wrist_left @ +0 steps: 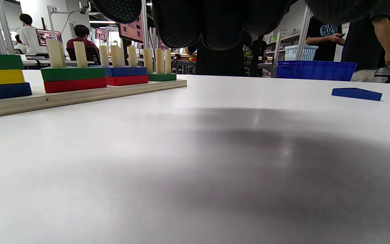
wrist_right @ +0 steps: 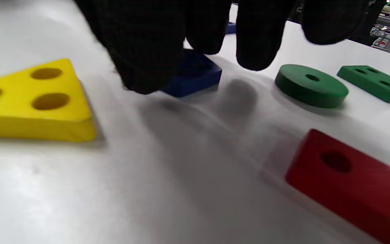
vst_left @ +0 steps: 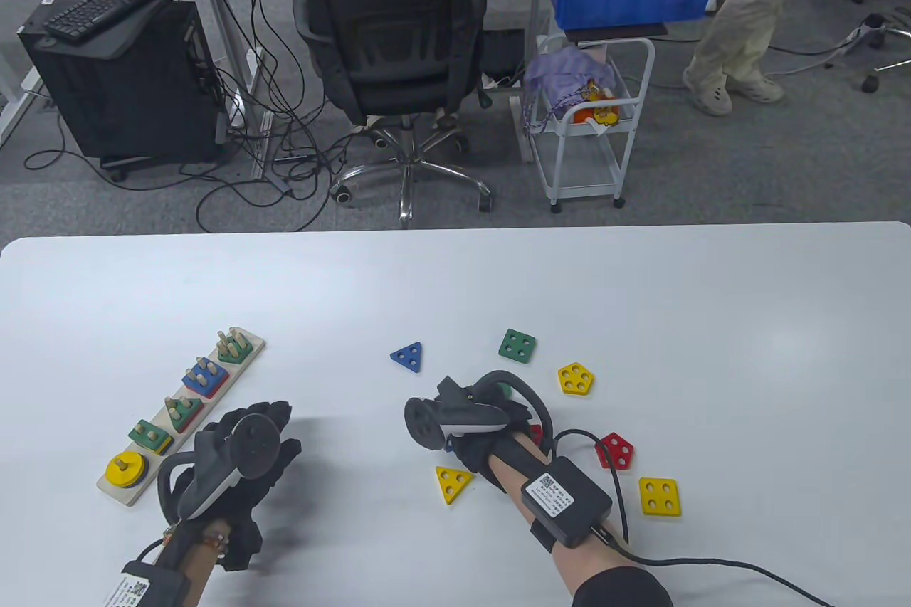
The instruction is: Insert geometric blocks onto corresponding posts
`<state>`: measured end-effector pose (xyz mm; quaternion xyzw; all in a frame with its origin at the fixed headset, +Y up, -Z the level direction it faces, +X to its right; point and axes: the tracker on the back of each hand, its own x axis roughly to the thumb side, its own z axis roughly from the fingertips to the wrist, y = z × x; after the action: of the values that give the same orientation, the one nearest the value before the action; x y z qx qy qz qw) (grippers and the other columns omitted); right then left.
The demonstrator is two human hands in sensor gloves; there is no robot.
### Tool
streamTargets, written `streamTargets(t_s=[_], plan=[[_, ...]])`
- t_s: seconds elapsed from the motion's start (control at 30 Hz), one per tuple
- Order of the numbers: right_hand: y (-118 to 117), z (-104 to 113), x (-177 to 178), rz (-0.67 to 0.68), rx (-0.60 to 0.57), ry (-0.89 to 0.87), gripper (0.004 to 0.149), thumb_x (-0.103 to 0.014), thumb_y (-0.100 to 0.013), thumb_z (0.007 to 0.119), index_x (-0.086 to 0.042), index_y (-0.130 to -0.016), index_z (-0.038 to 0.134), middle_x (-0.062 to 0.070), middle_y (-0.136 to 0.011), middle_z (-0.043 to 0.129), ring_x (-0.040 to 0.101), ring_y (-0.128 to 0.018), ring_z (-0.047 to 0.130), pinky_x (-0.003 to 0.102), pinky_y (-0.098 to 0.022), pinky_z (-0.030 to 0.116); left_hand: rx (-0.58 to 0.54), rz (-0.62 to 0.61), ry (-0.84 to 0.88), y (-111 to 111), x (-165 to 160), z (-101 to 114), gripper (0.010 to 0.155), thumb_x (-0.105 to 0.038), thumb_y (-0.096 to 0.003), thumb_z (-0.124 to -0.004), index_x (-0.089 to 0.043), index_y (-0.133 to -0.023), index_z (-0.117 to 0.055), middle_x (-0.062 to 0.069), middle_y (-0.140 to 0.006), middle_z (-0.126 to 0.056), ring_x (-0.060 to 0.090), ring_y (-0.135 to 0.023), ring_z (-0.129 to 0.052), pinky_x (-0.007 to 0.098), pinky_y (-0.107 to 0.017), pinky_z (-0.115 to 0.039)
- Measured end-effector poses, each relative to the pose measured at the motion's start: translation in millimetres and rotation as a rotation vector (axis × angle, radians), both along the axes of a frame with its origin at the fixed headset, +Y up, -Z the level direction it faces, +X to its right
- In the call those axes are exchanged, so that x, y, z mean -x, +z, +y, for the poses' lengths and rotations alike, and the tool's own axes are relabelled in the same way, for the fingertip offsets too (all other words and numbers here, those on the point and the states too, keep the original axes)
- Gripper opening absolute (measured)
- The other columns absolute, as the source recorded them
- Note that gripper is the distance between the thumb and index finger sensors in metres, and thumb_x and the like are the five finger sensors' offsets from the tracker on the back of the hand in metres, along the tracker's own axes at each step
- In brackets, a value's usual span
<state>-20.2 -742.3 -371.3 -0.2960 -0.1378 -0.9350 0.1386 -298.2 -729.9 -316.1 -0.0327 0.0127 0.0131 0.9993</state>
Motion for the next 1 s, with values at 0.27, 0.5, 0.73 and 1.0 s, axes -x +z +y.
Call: streamTargets(t_s=[0.27, 0.5, 0.73, 1.0], plan=[[6, -4, 4, 0.132, -0.164, -0.016, 0.062, -0.033, -0.033, 0.094, -0.025, -0.09, 0.071, 0.006, -0.094, 0.082, 0.029, -0.075, 0.095, 0.054, -0.053, 0.078, 0.01, -0.016, -0.001, -1, -2, -2, 0.062, -0.059, -0.0467, -0.071, -0.04, -0.105, -0.06, -0.009, -0.115, -0.067, 0.024, -0.109, -0.069, 0.057, -0.08, -0.055], [10, 7, -1, 0.121, -0.173, -0.077, 0.064, -0.034, -0.034, 0.093, -0.023, -0.092, 0.069, 0.008, -0.096, 0.079, 0.03, -0.076, 0.094, 0.056, -0.052, 0.077, 0.027, -0.065, 0.098, 1, -6, 3, 0.066, -0.06, -0.0472, -0.069, -0.039, -0.108, -0.053, -0.009, -0.116, -0.065, 0.024, -0.11, -0.068, 0.056, -0.08, -0.056], [45, 66, 17, 0.228, -0.256, -0.4, 0.066, -0.036, -0.035, 0.091, -0.021, -0.094, 0.065, 0.01, -0.098, 0.077, 0.032, -0.08, 0.09, 0.06, -0.055, 0.075, 0.142, -0.227, 0.499, 1, -16, 7, 0.065, -0.057, -0.0511, -0.061, -0.037, -0.11, -0.046, -0.007, -0.117, -0.063, 0.023, -0.108, -0.071, 0.054, -0.079, -0.059], [73, 84, 33, 0.312, -0.262, -0.747, 0.075, -0.038, -0.035, 0.091, -0.017, -0.099, 0.056, 0.01, -0.098, 0.076, 0.033, -0.081, 0.089, 0.061, -0.055, 0.074, 0.583, -0.328, 1.357, 4, -31, -8, 0.069, -0.059, -0.052, -0.063, -0.027, -0.112, -0.048, 0.002, -0.116, -0.067, 0.027, -0.102, -0.079, 0.054, -0.077, -0.061]])
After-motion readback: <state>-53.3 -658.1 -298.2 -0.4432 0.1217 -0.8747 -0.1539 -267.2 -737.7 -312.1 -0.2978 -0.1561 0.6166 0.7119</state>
